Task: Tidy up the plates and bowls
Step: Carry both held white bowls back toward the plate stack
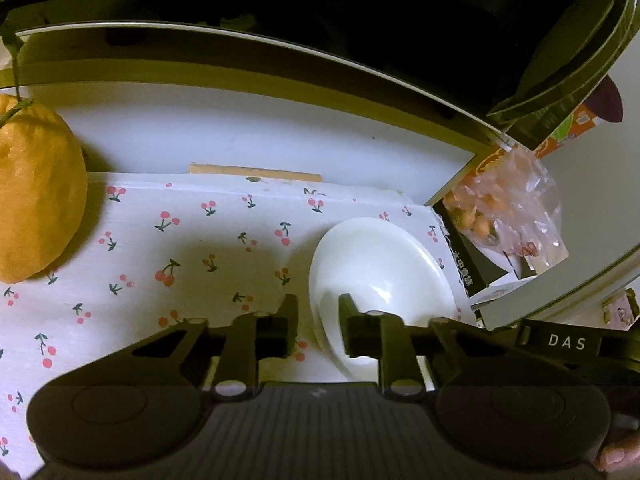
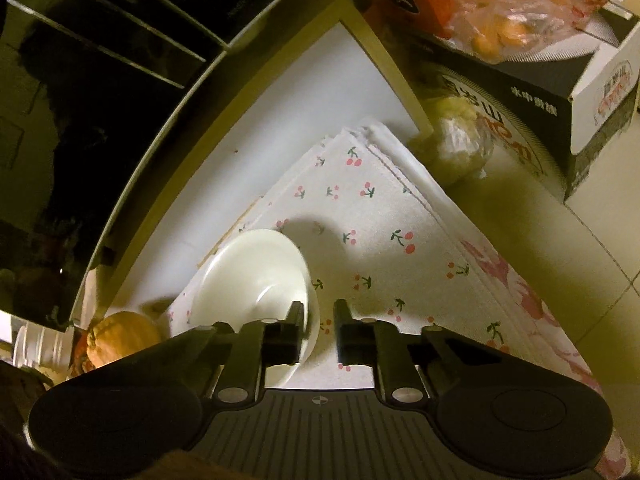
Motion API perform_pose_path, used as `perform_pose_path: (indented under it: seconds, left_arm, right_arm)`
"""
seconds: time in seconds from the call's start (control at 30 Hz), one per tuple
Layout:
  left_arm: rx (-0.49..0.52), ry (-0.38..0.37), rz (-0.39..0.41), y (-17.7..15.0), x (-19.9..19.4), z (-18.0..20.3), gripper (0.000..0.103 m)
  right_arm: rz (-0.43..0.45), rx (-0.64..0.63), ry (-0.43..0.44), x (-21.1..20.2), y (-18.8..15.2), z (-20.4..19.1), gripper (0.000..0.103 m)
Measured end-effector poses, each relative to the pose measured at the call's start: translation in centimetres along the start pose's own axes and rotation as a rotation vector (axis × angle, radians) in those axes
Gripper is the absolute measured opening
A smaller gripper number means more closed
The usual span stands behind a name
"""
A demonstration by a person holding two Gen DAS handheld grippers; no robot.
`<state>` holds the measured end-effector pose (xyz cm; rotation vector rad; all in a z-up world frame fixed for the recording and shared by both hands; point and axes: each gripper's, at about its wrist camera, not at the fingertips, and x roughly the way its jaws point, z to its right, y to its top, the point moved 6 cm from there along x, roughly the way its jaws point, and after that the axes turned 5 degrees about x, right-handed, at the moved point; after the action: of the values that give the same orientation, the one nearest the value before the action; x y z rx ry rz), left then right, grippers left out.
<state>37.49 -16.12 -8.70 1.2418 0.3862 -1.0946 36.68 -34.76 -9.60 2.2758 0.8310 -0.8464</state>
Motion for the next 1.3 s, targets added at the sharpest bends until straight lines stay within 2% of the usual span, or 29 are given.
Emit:
perform_pose_path:
  seconds: [0.1, 0.5, 0.83, 1.3]
  left_arm:
    - [0.025, 0.019, 0.015, 0.1, -0.1, 0.4, 0.012]
    - [0.059, 0.041, 0.030, 0.1, -1.6, 1.3, 0.009]
    - [0.077, 0.045, 0.038, -0.3, -4.9, 2.5, 0.009]
    - [0.098, 0.055, 0.041, -2.8, -10.4, 4.2, 0.010]
  right_arm:
    - [0.002, -0.014, 0.013, 0.0, -0.1, -0.3, 0.005]
    - [0.007, -0.019, 0.009, -1.3, -0.5, -0.9, 0.005]
    - [0.023, -0.036, 0.011, -5.0, -1.2, -2.6, 0.005]
    - [0.025, -0.070, 0.008, -10.7, -4.3, -4.3, 0.006]
